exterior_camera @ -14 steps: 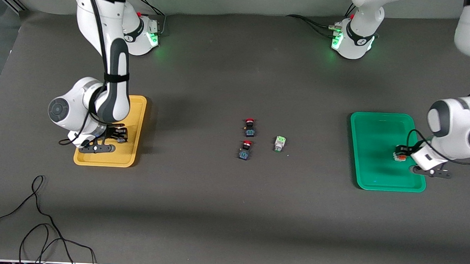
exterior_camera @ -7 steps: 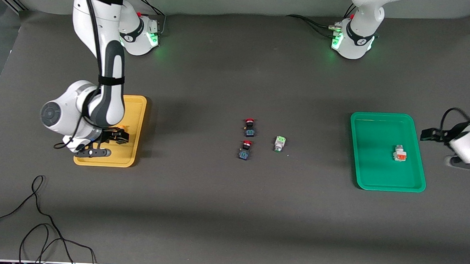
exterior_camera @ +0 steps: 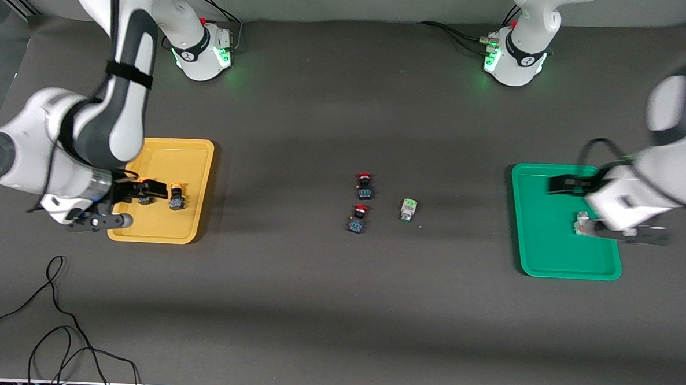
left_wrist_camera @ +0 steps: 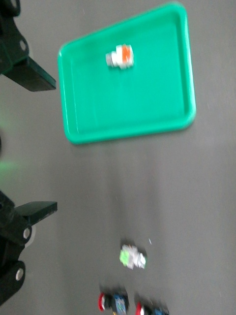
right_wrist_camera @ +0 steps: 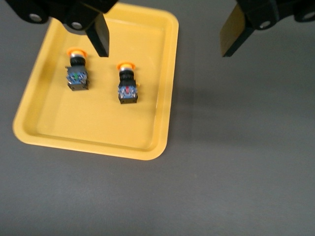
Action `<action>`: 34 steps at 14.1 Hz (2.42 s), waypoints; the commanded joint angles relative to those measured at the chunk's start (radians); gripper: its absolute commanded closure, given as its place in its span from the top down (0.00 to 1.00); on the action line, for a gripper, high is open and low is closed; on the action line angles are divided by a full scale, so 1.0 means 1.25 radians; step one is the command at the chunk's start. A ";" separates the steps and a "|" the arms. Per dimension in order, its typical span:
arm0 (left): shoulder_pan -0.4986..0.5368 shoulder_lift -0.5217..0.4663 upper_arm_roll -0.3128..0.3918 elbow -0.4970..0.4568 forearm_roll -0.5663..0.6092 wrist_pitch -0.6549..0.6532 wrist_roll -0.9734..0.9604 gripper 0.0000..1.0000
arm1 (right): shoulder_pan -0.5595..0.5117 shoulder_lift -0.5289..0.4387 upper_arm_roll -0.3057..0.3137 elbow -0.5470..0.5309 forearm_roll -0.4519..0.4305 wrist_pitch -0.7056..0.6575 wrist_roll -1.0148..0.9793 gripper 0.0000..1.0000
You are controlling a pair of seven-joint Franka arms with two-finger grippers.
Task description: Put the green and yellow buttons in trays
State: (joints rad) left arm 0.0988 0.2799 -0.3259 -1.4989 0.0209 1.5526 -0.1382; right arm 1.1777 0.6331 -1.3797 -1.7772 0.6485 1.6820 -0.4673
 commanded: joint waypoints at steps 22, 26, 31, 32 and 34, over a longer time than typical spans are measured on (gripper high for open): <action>-0.290 0.275 0.009 -0.312 0.014 0.686 -0.298 0.97 | -0.010 -0.247 0.109 0.211 -0.299 -0.153 0.230 1.00; -0.291 0.272 0.008 -0.312 0.035 0.707 -0.308 0.00 | -0.275 -0.355 0.440 0.209 -0.422 -0.152 0.290 1.00; -0.271 0.227 0.008 -0.301 0.035 0.627 -0.324 0.00 | -0.531 -0.406 0.708 0.200 -0.465 -0.152 0.314 1.00; -0.269 0.205 0.008 -0.286 0.035 0.576 -0.319 0.00 | -0.585 -0.416 0.761 0.191 -0.471 -0.152 0.314 1.00; -0.260 0.151 0.007 -0.258 0.035 0.464 -0.309 0.00 | -0.701 -0.440 0.873 0.169 -0.478 -0.145 0.314 1.00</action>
State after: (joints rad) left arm -0.2294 0.5644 -0.3214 -1.8367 0.0494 2.2625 -0.5108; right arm 0.4211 0.1355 -0.4141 -1.5221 0.0816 1.5008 -0.1009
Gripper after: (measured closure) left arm 0.590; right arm 0.000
